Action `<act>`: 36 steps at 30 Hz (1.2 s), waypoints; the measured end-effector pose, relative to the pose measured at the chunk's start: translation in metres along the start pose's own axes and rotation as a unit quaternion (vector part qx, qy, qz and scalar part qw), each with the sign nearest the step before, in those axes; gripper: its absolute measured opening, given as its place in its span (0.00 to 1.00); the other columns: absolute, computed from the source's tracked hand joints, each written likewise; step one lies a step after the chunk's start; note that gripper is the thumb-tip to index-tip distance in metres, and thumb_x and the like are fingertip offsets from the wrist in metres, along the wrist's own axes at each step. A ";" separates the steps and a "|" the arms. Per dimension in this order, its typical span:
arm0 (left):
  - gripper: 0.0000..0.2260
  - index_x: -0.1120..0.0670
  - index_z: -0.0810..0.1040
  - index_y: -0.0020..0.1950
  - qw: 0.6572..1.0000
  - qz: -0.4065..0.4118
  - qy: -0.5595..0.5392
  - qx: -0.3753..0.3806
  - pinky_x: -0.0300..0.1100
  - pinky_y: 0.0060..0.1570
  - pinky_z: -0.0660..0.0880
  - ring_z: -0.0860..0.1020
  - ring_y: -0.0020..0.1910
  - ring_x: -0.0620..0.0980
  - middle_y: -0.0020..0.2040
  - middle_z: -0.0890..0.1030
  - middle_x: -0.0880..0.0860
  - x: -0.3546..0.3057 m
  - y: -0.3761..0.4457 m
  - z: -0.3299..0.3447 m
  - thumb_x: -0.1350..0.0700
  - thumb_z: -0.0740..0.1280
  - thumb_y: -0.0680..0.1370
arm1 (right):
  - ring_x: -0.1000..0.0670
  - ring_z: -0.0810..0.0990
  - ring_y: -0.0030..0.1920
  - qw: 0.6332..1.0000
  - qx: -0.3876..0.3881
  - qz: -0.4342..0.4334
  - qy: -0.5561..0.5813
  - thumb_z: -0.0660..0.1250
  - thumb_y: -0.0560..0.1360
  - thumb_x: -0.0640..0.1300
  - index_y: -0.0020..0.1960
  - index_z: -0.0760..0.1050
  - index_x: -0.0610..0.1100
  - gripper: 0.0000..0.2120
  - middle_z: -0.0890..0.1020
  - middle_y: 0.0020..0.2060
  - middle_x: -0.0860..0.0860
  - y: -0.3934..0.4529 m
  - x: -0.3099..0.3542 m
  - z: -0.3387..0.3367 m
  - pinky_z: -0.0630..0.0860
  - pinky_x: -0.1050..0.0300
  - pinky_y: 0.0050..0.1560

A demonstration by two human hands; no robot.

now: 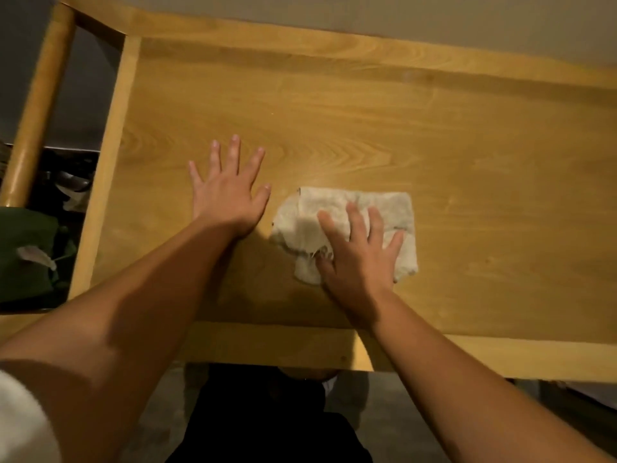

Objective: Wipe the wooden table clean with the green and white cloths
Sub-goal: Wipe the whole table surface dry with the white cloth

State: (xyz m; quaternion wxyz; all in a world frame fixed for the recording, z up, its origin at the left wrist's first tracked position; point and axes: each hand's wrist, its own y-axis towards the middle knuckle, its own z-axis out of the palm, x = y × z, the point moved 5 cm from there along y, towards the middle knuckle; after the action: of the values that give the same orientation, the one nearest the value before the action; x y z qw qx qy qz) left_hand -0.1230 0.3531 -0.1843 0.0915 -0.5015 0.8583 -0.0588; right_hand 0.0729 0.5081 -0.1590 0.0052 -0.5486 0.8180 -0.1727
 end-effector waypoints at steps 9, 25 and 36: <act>0.31 0.38 0.49 0.80 1.000 -0.005 0.003 0.008 0.71 0.73 0.44 0.44 0.81 0.60 0.83 0.46 0.51 -0.002 -0.002 -0.004 0.32 0.45 0.78 | 0.34 0.54 0.76 0.999 0.023 0.021 -0.036 0.53 0.71 0.66 0.76 0.56 0.63 0.34 0.60 0.76 0.45 -0.112 -0.004 0.037 0.55 0.19 0.63; 0.36 0.38 0.45 0.81 0.992 0.118 0.009 0.041 0.74 0.71 0.41 0.41 0.81 0.58 0.83 0.44 0.52 -0.133 0.015 0.000 0.27 0.41 0.75 | 0.35 0.46 0.78 0.997 0.021 0.075 0.003 0.55 0.69 0.72 0.76 0.48 0.68 0.38 0.54 0.80 0.50 -0.105 -0.015 0.030 0.45 0.19 0.65; 0.28 0.41 0.50 0.81 0.991 0.129 0.008 0.018 0.73 0.71 0.48 0.50 0.81 0.60 0.83 0.50 0.55 -0.133 0.016 -0.001 0.38 0.42 0.81 | 0.37 0.43 0.79 0.996 -0.028 0.086 -0.006 0.51 0.67 0.79 0.75 0.50 0.68 0.39 0.52 0.80 0.49 0.038 -0.096 -0.024 0.44 0.22 0.67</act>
State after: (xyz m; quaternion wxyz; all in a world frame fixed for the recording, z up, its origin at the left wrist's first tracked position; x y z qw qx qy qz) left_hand -0.0726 0.4770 -0.1729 0.1007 -0.3840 0.9155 -0.0656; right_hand 0.0720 0.6142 -0.1651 0.0100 -0.4776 0.8664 -0.1454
